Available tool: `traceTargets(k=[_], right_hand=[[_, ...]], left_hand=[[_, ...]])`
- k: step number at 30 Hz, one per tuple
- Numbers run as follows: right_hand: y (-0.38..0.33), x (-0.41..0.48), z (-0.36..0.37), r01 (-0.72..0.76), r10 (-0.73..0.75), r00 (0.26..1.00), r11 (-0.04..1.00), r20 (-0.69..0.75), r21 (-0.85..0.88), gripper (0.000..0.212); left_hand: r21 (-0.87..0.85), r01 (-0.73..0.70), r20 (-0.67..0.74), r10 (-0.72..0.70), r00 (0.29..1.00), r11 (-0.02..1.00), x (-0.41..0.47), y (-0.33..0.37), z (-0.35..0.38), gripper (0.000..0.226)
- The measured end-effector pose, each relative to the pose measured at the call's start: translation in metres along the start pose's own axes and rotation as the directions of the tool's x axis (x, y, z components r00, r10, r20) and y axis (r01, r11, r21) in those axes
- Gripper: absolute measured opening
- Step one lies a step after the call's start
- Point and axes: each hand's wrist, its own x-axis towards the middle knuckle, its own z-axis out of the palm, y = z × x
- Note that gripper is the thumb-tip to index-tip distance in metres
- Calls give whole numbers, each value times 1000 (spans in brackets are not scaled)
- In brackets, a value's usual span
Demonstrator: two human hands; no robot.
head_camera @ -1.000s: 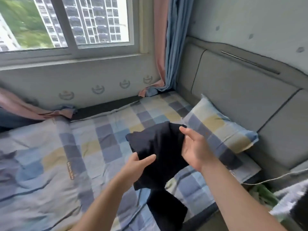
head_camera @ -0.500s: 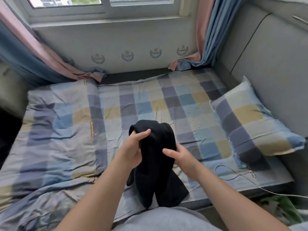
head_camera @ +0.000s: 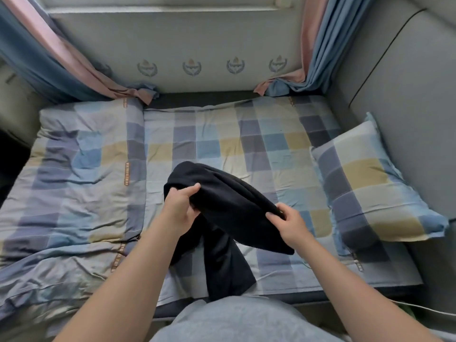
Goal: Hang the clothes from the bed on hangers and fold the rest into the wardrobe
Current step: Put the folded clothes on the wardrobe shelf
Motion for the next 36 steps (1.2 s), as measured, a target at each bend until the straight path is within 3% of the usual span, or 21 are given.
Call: traceTargets(k=[2,4,5,7,10,13,15,18,20,23,25,30,33,36], right_hand=[[-16,8,-26,109,-112,993,992,-41,-72,18],[-39,12,-47,205,-207,978,967,3,-152,23],[-51,12,-55,244,-239,970,949,47,-202,27],[-74,10,-68,302,-271,951,912,146,-277,30],[-104,-1,-84,355,-291,927,885,238,-301,20],[-133,-18,-100,426,-362,896,863,256,-271,10],[-153,-27,-112,467,-405,877,844,258,-262,9],[-175,-31,-133,502,-446,863,806,237,-313,10],[-182,-26,-144,511,-482,858,775,176,-371,10],[-178,-15,-147,507,-549,834,728,51,-462,12],[-172,-10,-140,479,-570,821,716,-29,-508,16],[-146,-18,-115,475,-560,819,786,-128,-397,19],[-126,-26,-98,445,-493,858,853,-144,-273,14],[-100,-34,-74,372,-388,918,914,-82,-162,7]], left_hand=[[283,69,-59,-55,997,957,1,-19,-2,44],[576,126,-65,-109,992,808,-3,-37,3,51],[684,105,-45,-101,994,722,-4,-44,7,57],[834,-70,88,-5,996,548,-4,-54,20,77],[864,-393,401,42,915,315,-8,-56,55,109],[774,-604,617,-13,787,190,-17,-60,94,106],[720,-645,677,-53,734,254,-23,-69,111,75],[749,-581,640,-118,760,317,-28,-81,115,28],[755,-565,620,-83,780,333,-29,-85,110,5],[726,-475,548,-2,836,497,-32,-83,101,25],[705,-433,493,51,869,561,-35,-78,96,23],[646,-340,333,149,931,683,-43,-54,90,23],[538,-188,192,98,977,822,-48,-33,92,17],[277,0,58,-17,998,961,-55,-13,100,23]])
